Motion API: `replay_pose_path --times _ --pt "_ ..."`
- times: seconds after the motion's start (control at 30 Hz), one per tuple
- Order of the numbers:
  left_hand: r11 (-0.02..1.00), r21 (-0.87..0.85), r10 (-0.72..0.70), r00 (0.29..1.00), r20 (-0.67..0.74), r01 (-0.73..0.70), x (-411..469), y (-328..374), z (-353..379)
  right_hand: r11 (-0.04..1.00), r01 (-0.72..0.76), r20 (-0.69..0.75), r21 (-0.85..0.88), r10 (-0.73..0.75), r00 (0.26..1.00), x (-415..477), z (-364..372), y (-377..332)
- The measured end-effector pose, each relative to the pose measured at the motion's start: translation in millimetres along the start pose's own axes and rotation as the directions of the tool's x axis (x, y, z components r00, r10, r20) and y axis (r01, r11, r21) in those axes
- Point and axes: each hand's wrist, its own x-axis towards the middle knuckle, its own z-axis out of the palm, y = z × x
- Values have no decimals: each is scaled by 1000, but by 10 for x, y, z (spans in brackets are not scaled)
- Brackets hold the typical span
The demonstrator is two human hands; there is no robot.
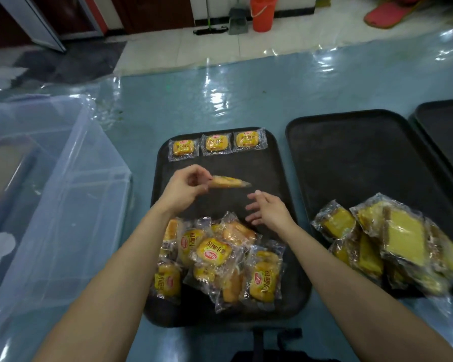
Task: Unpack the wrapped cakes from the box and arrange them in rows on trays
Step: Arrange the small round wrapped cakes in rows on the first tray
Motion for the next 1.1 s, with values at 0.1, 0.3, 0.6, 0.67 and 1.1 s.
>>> replay_pose_path --times 0.1,0.3,0.6,0.67,1.1 --pt "981 185 -57 998 5 55 42 -180 114 995 -61 10 74 61 998 70 -21 -40" --pt "899 420 -172 983 69 127 -6 -598 356 977 -79 -4 -197 80 997 179 36 126" --pt "854 474 -205 976 -71 214 181 -543 508 889 77 -80 -451 -127 989 313 276 -66" --pt "833 500 -195 972 -132 235 225 -550 562 892 72 -65 -446 -112 992 346 340 -116" --pt "920 391 -58 996 71 26 388 -493 577 538 68 -19 -840 -154 988 393 243 -300"
